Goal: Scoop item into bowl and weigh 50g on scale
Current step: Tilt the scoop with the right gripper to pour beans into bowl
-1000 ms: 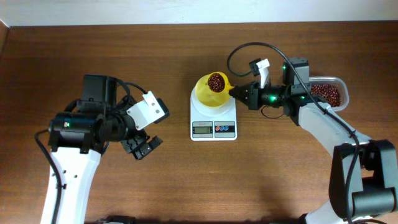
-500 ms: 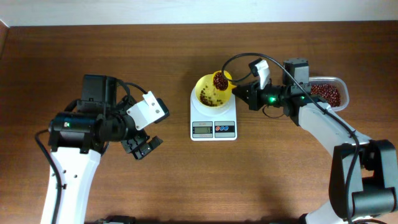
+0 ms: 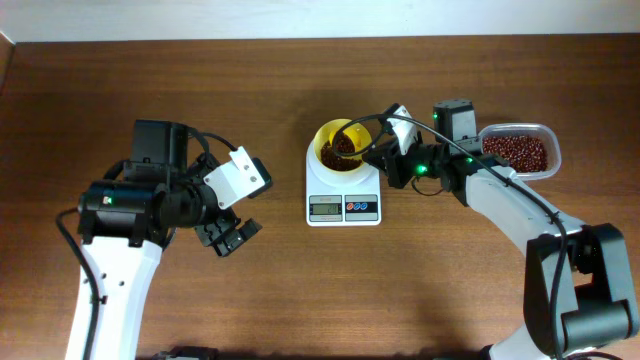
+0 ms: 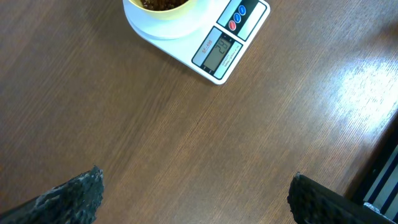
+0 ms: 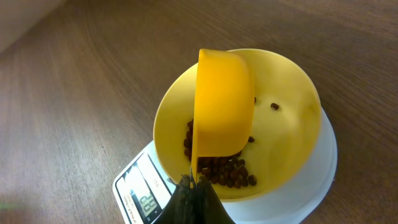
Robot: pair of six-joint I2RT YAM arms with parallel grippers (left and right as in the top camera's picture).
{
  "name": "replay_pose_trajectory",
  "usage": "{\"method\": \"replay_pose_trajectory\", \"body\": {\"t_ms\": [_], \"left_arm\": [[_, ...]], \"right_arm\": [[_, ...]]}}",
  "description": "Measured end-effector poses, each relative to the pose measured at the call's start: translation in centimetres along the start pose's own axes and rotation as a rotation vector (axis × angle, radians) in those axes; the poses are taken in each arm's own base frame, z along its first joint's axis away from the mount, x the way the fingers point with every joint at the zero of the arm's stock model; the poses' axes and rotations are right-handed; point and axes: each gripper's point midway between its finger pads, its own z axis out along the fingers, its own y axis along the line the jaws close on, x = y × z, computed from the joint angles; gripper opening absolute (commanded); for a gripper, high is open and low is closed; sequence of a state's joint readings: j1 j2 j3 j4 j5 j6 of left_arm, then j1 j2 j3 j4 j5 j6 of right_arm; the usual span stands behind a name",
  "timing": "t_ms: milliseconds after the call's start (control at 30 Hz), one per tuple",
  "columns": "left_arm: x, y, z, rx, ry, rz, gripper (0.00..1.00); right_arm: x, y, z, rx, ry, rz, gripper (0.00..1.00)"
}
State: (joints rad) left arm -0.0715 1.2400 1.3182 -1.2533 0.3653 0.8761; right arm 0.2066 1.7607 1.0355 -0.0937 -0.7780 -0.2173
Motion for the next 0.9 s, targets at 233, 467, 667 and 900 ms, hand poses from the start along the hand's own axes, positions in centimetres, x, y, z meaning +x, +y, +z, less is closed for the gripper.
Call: {"method": "replay_pose_trajectory", "body": {"t_ms": [233,467,667,900], "left_arm": [[0.0,0.0,0.0,0.000,0.000,0.000,0.99],[0.0,0.0,0.0,0.000,0.000,0.000,0.99],[0.0,0.0,0.0,0.000,0.000,0.000,0.99],[0.0,0.0,0.0,0.000,0.000,0.000,0.99]], "right_arm": [[-0.1,-1.2,0.0,0.084,0.007,-0.020,0.04],[-0.4,-1.9,-0.3,0.148,0.015,-0.070,0.04],[-1.8,-1.3,-1.2,0.167,-0.010,-0.138,0.04],[-1.0,-1.8,-1.0,0.243,0.042,-0.138,0.04]]}}
